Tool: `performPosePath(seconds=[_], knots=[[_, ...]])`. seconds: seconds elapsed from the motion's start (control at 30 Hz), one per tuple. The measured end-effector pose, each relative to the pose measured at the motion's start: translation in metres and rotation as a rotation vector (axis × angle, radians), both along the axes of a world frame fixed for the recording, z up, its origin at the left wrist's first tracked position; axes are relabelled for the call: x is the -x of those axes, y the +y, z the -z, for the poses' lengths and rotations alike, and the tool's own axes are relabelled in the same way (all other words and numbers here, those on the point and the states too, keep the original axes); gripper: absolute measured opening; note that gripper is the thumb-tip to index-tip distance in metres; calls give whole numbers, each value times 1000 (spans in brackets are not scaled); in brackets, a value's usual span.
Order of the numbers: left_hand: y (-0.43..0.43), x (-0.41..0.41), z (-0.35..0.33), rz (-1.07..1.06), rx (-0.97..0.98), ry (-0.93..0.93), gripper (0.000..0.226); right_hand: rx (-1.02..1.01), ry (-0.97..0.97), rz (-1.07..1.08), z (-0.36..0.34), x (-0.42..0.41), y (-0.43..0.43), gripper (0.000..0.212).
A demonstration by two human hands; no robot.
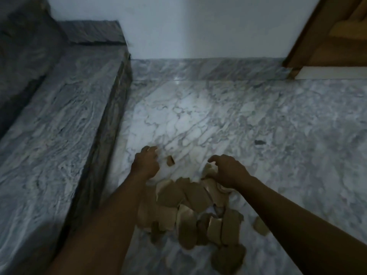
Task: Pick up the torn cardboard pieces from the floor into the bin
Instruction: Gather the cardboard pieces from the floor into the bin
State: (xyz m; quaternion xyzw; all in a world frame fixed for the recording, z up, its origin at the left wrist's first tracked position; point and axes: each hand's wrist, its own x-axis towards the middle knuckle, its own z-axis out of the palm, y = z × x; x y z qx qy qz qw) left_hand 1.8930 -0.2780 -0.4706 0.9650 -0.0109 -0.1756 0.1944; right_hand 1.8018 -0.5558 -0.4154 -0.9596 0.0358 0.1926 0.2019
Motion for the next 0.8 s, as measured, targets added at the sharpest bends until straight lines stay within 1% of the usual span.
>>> performPosePath(seconds=[0.07, 0.17, 0.23, 0.27, 0.33, 0.4, 0.43, 0.47, 0.53, 0.6, 0.67, 0.73, 0.8], knots=[[6, 0, 14, 28, -12, -39, 49, -14, 0, -35, 10, -14, 11, 46], [8, 7, 24, 27, -19, -216, 40, -110, -43, -73, 27, -46, 45, 44], [11, 13, 29, 37, -19, -289, 33, -188, -109, -57, 43, -65, 77, 39], [13, 16, 31, 41, -19, -309, 30, -197, -138, -47, 52, -71, 92, 38], [16, 22, 36, 24, -5, -352, 25, -152, -188, -46, 76, -79, 118, 38], [15, 25, 38, 20, -13, -407, 23, -116, -267, 14, 91, -78, 131, 24], [13, 25, 37, 25, -36, -418, 23, -118, -299, 53, 96, -76, 135, 15], [10, 23, 34, 20, -62, -416, 24, -135, -314, 78, 97, -74, 138, 11], [5, 16, 32, -49, -76, -354, 31, -211, -288, 75, 95, -68, 135, 18], [2, 9, 24, -205, -2, -192, 38, -318, -207, 67, 85, -64, 116, 25], [-3, 8, 13, -295, 76, -60, 27, -379, -135, 133, 68, -58, 80, 27], [-17, 12, -2, -236, 119, 29, 15, -410, -89, 261, 46, -49, 34, 24], [-45, 17, -21, -107, 262, 141, 10, -414, -55, 404, 25, -34, -13, 18]])
